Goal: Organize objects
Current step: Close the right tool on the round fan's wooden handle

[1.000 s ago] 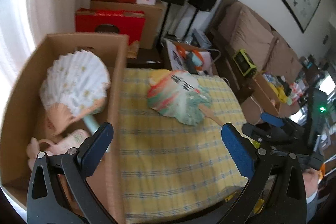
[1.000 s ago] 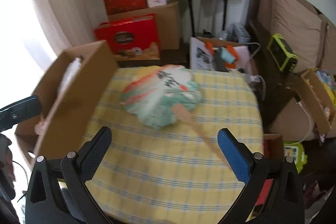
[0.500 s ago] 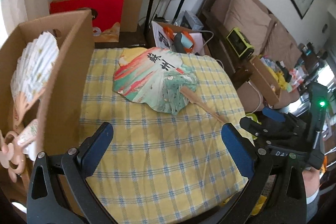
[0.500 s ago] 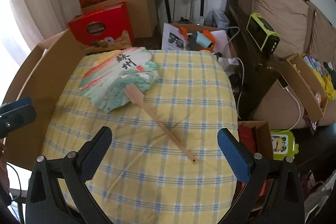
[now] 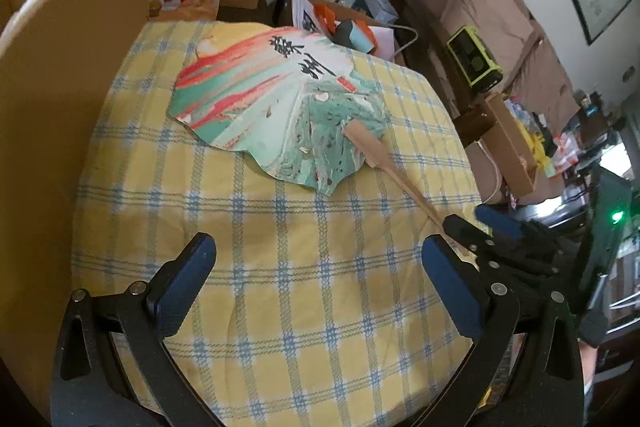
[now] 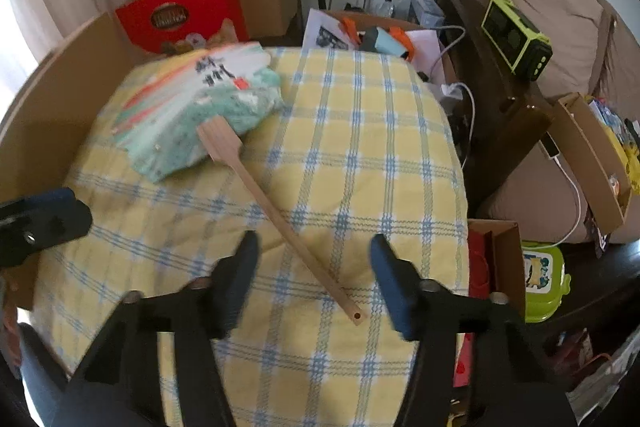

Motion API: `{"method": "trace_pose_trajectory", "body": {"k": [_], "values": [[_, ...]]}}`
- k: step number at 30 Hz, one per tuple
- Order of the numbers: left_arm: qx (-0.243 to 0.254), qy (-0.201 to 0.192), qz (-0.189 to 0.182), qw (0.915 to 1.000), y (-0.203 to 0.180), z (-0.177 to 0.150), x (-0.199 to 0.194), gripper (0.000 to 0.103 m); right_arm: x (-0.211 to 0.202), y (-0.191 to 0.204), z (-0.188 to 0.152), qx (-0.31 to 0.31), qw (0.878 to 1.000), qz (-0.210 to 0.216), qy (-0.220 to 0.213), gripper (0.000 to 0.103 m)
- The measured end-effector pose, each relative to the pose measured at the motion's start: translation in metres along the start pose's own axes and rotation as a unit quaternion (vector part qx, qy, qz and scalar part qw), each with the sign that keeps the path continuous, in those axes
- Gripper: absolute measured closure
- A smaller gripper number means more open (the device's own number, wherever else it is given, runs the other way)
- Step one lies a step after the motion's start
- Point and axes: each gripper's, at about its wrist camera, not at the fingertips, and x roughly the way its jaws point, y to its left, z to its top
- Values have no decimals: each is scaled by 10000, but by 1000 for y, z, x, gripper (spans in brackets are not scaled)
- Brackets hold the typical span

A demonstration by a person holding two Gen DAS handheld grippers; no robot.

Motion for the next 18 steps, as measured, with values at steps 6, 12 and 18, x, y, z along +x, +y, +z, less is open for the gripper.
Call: {"method": "trace_pose_trajectory", "body": {"k": [6, 12, 18], "values": [[-57, 104, -109, 9999, 0, -3, 9, 0, 15, -1, -4, -72, 9999, 40, 108, 64], [-183, 207, -301, 9992, -2, -10, 16, 0, 16, 5, -3, -158, 9998, -50, 92, 77], [-324, 310, -539, 9975, -4, -13, 18, 0, 15, 9, -4, -109, 9999, 67, 100, 84]]}}
